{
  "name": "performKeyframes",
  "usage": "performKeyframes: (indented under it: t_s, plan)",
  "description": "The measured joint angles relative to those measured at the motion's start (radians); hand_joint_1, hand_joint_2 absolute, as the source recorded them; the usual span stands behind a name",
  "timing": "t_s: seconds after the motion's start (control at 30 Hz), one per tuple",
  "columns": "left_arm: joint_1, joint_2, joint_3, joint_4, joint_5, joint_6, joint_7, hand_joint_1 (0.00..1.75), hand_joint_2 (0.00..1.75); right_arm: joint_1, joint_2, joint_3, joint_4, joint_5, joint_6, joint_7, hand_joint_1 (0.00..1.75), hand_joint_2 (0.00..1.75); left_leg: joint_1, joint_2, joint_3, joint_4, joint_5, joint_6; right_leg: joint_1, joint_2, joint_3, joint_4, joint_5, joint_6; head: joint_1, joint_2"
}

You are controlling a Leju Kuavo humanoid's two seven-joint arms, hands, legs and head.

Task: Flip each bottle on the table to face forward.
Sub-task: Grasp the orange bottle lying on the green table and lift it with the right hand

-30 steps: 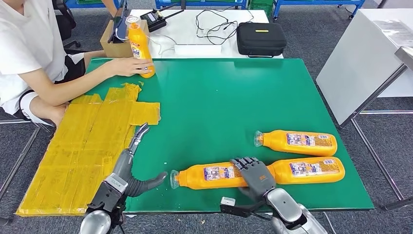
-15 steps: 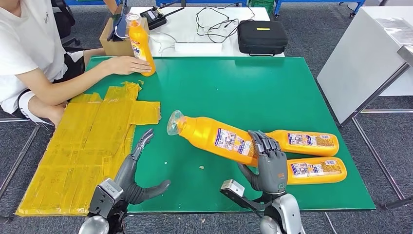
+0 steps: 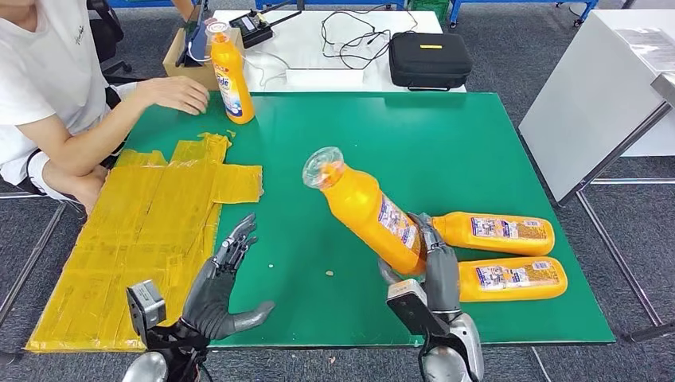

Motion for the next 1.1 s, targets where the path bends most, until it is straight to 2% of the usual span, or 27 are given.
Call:
performKeyframes:
  t_s: [0.13,0.53,0.8,1.1]
  plan:
    - [-0.011,0.001,0.000,0.012,0.041,-0.033,0.007,0.00,1.75,-0.004,0.015,0.025,0.008,-0.033,0.051,-0.017,1.75,1.75,0.000,0.000,0.000,0.000,0.000,0.000,0.000,0.000,0.000,0.000,0.000,0.000,0.000,0.000]
    - [-0.019,0.001,0.000,0.025,0.048,-0.038,0.011,0.00,1.75,-0.006,0.022,0.043,0.018,-0.040,0.056,-0.019,1.75,1.75,0.000,0.000,-0.001,0.000,0.000,0.000,0.000,0.000,-0.001,0.000,0.000,0.000,0.000,0.000]
    - [-0.033,0.001,-0.017,0.038,0.112,-0.072,0.034,0.00,1.75,-0.029,0.037,0.109,0.066,-0.071,0.169,-0.033,1.75,1.75,0.000,0.000,-0.002,0.000,0.000,0.000,0.000,0.000,-0.001,0.000,0.000,0.000,0.000,0.000]
    - [-0.037,0.001,-0.021,0.041,0.117,-0.072,0.038,0.00,1.75,-0.035,0.041,0.127,0.080,-0.070,0.175,-0.035,1.75,1.75,0.001,0.000,-0.002,0.000,0.000,0.000,0.000,0.000,-0.001,0.000,0.000,0.000,0.000,0.000]
